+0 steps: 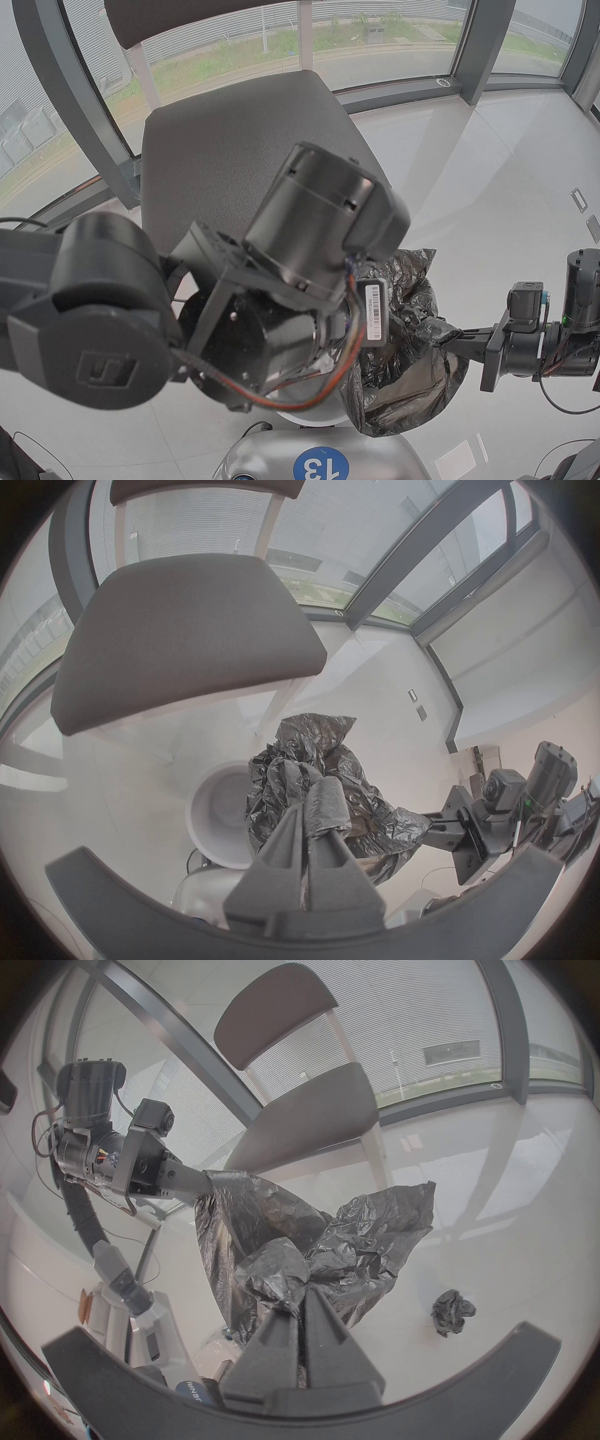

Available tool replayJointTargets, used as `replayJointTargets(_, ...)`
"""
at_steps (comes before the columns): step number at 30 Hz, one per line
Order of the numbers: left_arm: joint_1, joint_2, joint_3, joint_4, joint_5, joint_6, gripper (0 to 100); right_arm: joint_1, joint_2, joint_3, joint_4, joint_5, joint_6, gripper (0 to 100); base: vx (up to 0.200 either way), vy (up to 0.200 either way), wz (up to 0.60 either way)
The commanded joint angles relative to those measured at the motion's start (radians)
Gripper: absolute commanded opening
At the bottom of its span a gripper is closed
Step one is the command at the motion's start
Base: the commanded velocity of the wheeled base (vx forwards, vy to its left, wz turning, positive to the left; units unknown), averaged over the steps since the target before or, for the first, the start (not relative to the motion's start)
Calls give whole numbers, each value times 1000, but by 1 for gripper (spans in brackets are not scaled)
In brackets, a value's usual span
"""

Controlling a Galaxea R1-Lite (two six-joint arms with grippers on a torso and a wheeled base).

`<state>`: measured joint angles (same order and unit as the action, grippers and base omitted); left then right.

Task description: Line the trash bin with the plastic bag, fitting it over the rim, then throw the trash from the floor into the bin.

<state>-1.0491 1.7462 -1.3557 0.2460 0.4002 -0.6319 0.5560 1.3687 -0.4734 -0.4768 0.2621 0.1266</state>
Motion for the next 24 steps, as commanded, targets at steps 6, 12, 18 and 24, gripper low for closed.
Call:
replayJointTargets(6,29,-42,43,136,-12,-6,0,22,76,12,4,9,4,0,0,0,0)
replayJointTargets(12,61,-70,72,197,-11,-42,0,50,119,-36,6,9,2,0,0,0,0)
replayJointTargets(18,63,-152,152,207,-11,-51,0,131,144,-134,95,9,2,0,0,0,0)
replayJointTargets(24,51,-180,207,205,-14,-61,0,200,153,-122,139,11,15,0,0,0,0)
